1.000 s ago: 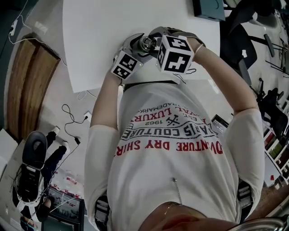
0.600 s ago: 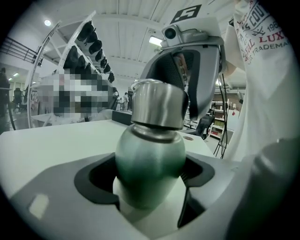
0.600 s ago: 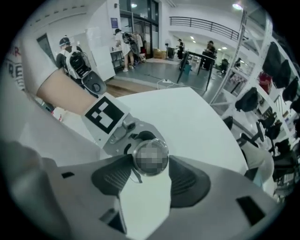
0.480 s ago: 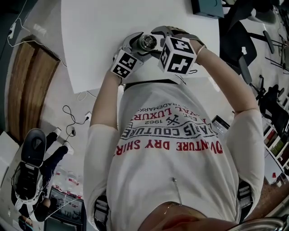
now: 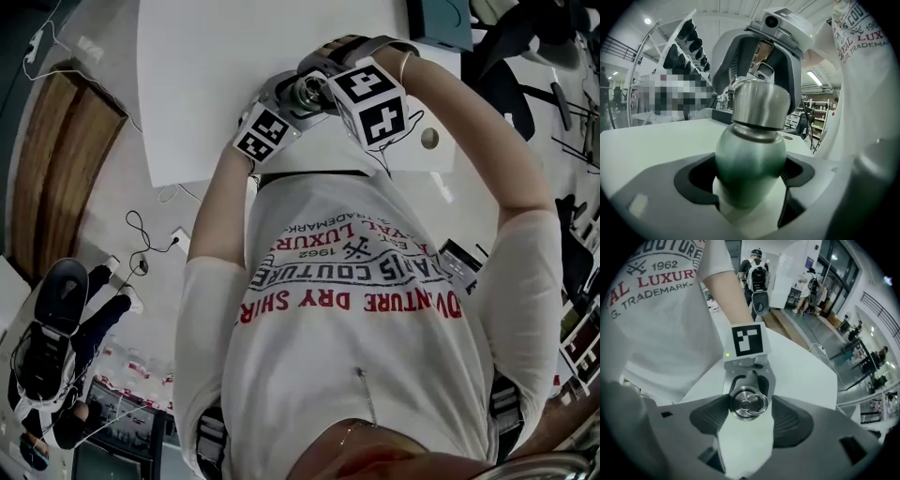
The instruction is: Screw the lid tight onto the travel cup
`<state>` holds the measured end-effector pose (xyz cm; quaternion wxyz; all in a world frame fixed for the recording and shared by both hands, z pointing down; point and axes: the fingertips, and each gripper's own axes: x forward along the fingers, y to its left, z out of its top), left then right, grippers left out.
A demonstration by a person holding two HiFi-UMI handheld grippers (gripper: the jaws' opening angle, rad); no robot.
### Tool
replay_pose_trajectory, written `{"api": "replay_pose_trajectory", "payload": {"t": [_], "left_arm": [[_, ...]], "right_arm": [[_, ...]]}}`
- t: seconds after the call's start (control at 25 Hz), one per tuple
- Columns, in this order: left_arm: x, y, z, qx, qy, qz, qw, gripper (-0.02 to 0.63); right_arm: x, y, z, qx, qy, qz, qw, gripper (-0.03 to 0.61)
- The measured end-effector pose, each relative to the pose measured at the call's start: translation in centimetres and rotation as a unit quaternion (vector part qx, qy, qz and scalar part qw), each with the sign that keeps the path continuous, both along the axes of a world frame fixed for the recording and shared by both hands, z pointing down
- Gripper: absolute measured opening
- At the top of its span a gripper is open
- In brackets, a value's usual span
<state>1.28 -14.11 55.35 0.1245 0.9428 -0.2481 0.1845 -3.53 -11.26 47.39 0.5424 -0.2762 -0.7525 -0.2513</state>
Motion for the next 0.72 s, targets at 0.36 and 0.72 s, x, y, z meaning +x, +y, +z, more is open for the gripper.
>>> {"api": "replay_pose_trajectory", "payload": {"t": [0.36,0.72], "left_arm": [[-0.4,0.4,-0.3,-0.002,-0.002,0.001,1.0,0.402],[0.0,0.1,0.0,-0.004,-0.002,0.005,1.0,0.402]], "right_arm": [[-0.3,0.7,-0.2,-0.037,-0.007,0.011,0.999,0.267],[-0.4,-0.8,0.1,-0.065,0.014,0.237,0.969,0.267]]}}
